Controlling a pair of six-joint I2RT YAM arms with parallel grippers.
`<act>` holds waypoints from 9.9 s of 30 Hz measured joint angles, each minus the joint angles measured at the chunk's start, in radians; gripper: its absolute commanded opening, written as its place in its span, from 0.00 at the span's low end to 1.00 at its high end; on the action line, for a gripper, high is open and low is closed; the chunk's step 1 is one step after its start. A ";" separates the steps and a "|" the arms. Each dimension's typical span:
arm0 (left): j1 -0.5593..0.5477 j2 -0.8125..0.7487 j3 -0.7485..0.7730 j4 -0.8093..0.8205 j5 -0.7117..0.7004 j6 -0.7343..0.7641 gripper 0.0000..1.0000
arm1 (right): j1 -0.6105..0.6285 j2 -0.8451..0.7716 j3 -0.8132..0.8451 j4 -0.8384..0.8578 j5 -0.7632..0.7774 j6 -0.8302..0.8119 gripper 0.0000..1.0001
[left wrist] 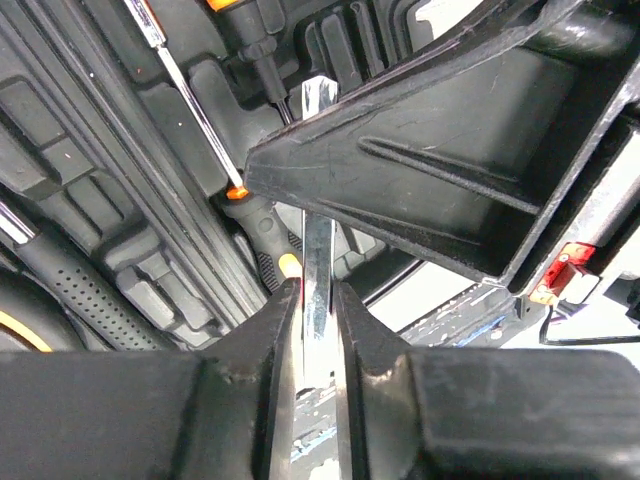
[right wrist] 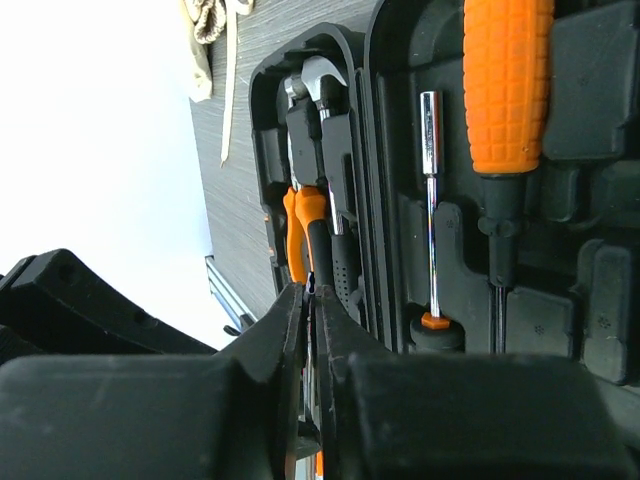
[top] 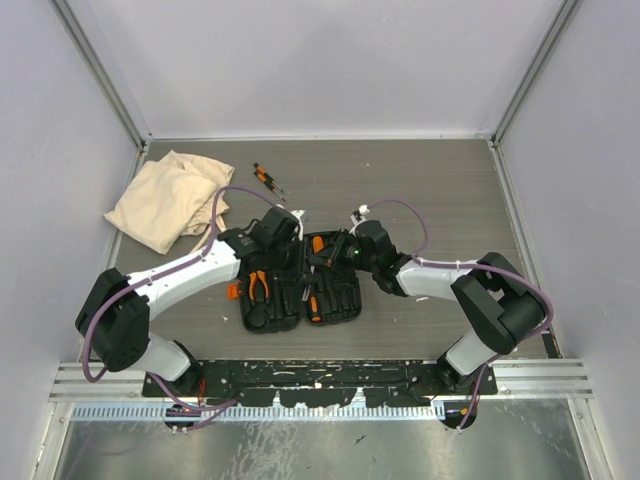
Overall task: Sort the tools into containers
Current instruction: Pick up the utility knife at the center of the board, then place the utility knife in the storage box.
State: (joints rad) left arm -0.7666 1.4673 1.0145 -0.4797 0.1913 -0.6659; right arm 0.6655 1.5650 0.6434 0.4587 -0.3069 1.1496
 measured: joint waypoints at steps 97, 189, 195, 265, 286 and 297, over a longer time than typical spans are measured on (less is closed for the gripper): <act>-0.102 -0.307 -0.110 0.220 -0.050 -0.108 0.00 | -0.027 -0.499 -0.172 0.078 0.045 -0.100 0.57; 0.426 -0.488 -0.182 -0.215 -0.127 0.021 0.52 | 0.315 0.177 0.458 -0.561 0.591 -0.465 0.35; 0.400 -0.433 -0.182 -0.190 -0.114 0.000 0.50 | 0.314 -0.013 0.324 -0.566 0.647 -0.466 0.31; 0.003 0.127 -0.032 -0.036 -0.343 -0.134 0.05 | 0.288 -0.348 -0.027 -0.611 0.667 -0.323 0.20; -0.005 0.205 0.053 -0.122 -0.354 -0.135 0.00 | 0.288 -0.340 -0.027 -0.612 0.660 -0.315 0.20; -0.006 0.204 0.061 -0.129 -0.356 -0.124 0.09 | 0.288 -0.341 -0.027 -0.611 0.661 -0.317 0.20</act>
State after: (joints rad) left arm -0.7731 1.6714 1.0760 -0.6090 -0.1646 -0.7902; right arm 0.9535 1.2243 0.6163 -0.1524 0.3538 0.8326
